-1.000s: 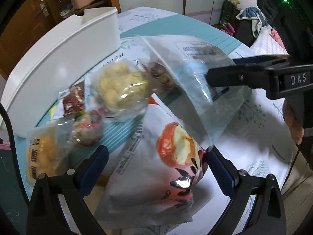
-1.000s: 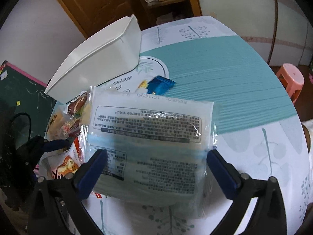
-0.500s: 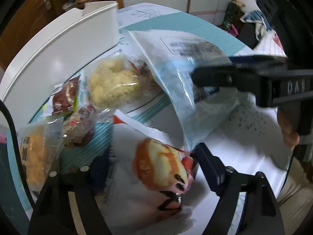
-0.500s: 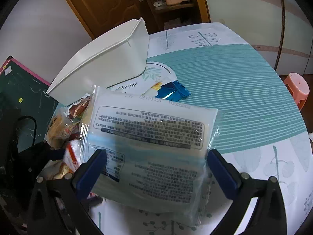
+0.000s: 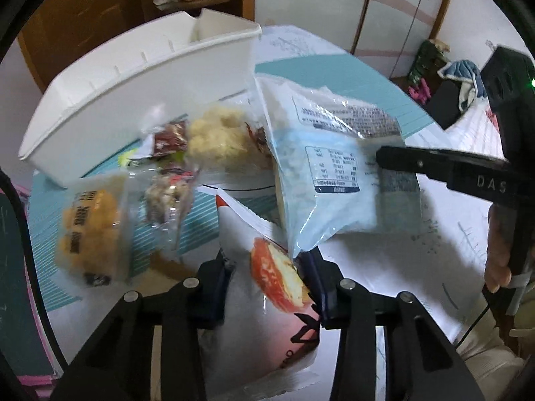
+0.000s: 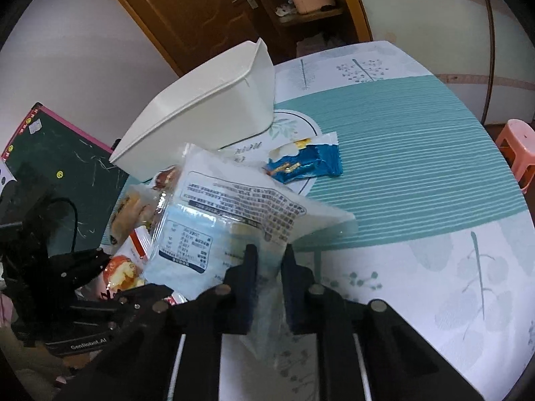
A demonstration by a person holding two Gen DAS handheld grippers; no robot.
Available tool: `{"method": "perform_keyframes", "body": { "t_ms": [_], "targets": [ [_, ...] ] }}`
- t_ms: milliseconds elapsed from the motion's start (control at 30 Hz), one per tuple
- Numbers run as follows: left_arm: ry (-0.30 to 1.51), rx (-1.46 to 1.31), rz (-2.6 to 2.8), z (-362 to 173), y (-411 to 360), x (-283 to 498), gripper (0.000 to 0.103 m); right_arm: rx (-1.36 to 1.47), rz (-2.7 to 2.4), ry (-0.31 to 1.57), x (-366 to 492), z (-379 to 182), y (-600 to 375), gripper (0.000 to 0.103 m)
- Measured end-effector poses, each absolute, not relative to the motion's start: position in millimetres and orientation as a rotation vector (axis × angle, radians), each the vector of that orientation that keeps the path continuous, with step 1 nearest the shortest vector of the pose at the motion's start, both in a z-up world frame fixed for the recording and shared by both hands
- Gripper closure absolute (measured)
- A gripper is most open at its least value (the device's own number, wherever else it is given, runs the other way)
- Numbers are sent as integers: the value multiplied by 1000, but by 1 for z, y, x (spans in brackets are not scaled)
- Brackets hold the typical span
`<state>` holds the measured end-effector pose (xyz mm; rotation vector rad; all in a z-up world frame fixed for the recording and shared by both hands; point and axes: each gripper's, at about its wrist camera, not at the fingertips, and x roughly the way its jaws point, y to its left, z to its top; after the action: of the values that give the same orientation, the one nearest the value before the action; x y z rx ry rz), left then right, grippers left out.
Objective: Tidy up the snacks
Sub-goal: 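Grasp the clear printed bag with right gripper while left gripper grasps red-and-white bag, then carry both bags over the white basket and open both grippers inside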
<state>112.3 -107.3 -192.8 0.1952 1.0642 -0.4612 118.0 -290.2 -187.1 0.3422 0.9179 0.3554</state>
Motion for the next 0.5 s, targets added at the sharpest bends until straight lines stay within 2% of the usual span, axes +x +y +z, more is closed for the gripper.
{"method": "perform_keyframes", "body": {
  "t_ms": [167,500],
  "targets": [
    [1019,119,-454,-160,-83,99,64,322,376,854,98,-159,-286,91],
    [859,51,-407,-80,-49,80,64,267,361,623,67,-70,-278,92]
  ]
}}
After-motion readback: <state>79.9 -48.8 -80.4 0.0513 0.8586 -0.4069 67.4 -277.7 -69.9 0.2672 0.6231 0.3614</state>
